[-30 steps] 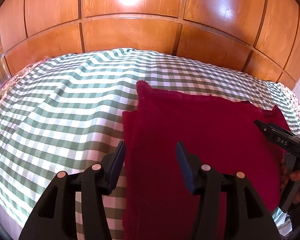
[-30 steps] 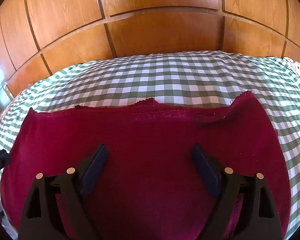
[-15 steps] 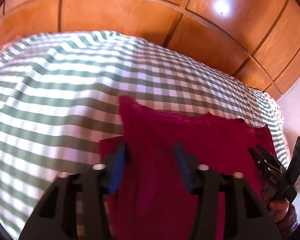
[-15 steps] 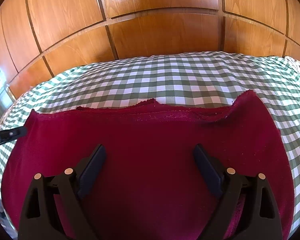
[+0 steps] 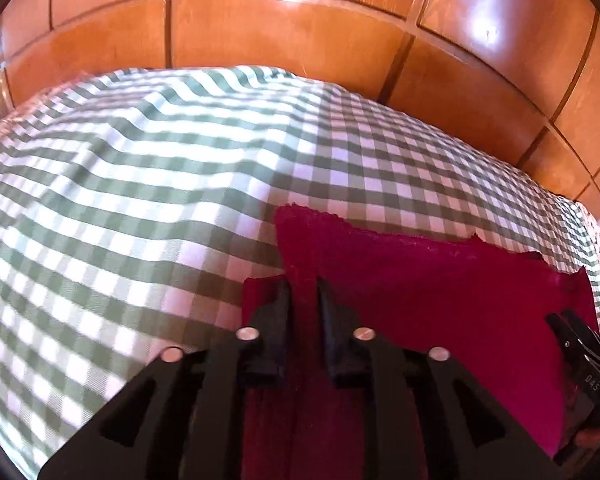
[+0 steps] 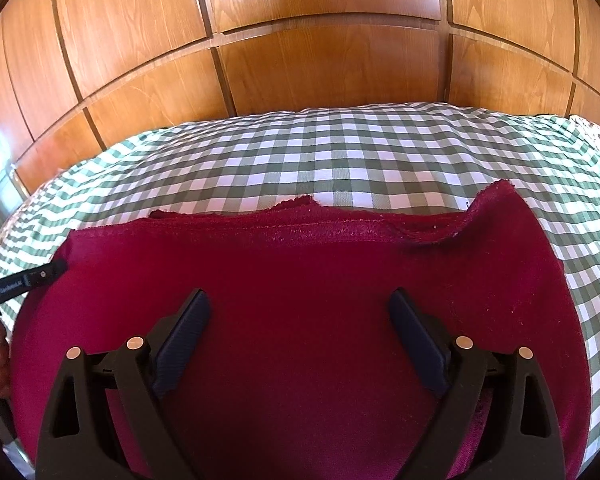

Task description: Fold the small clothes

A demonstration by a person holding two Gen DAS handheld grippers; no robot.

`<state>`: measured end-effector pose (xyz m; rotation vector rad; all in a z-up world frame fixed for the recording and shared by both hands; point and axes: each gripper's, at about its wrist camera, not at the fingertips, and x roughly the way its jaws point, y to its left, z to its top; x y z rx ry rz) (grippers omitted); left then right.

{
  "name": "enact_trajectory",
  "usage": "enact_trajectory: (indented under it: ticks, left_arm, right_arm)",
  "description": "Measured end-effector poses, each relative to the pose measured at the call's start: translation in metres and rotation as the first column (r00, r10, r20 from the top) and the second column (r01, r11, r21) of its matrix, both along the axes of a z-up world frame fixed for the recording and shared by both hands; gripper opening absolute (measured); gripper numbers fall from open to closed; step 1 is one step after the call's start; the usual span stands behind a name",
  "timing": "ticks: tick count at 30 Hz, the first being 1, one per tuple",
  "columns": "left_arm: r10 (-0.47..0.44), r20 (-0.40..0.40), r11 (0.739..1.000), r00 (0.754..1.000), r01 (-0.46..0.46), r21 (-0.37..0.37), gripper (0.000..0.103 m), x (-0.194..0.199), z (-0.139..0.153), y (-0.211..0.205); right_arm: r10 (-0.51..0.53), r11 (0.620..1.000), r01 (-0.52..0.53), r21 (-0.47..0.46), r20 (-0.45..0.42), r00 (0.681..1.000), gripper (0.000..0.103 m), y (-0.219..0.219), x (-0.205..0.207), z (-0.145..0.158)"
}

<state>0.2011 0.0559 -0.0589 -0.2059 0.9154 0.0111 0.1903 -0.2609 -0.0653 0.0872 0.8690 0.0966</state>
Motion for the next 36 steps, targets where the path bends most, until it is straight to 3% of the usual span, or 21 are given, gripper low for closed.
enact_trajectory:
  ticks: [3,12,18,22,24,29,36]
  left_arm:
    - [0.01,0.049,0.999,0.999,-0.011,0.037,0.028,-0.02,0.018,0.002]
    - [-0.026,0.123,0.998,0.992,0.02,0.052,0.038,-0.069,0.051,-0.006]
    - [-0.077,0.128,0.996,0.989,0.071,0.049,0.042,-0.083,0.054,-0.023]
    - [-0.116,0.122,0.992,0.986,0.11,0.057,0.043,-0.084,0.052,-0.038]
    - [-0.136,0.118,0.99,0.984,0.13,0.061,0.043,-0.085,0.051,-0.046]
    - [-0.188,0.094,0.98,0.978,0.18,0.084,0.045,-0.086,0.046,-0.066]
    - [-0.246,0.077,0.964,0.966,0.236,0.122,0.047,-0.089,0.041,-0.09]
  right_arm:
    - [0.001,1.0,-0.001,0.009,0.004,1.0,0.091,-0.001,-0.001,0.001]
    - [0.004,0.997,-0.002,0.075,-0.03,1.0,0.092,-0.015,-0.006,0.02]
    - [-0.097,0.991,0.097,0.09,-0.006,0.995,0.094,-0.071,-0.035,0.047]
    - [-0.168,0.979,0.17,0.115,-0.031,0.985,0.097,-0.117,-0.055,0.048]
    - [-0.169,0.965,0.182,0.191,-0.082,0.982,0.097,-0.137,-0.063,0.039]
    - [-0.123,0.881,0.193,0.432,-0.186,0.975,0.097,-0.163,-0.079,0.005]
    - [-0.023,0.802,0.114,0.586,-0.161,0.987,0.098,-0.161,-0.096,-0.004]
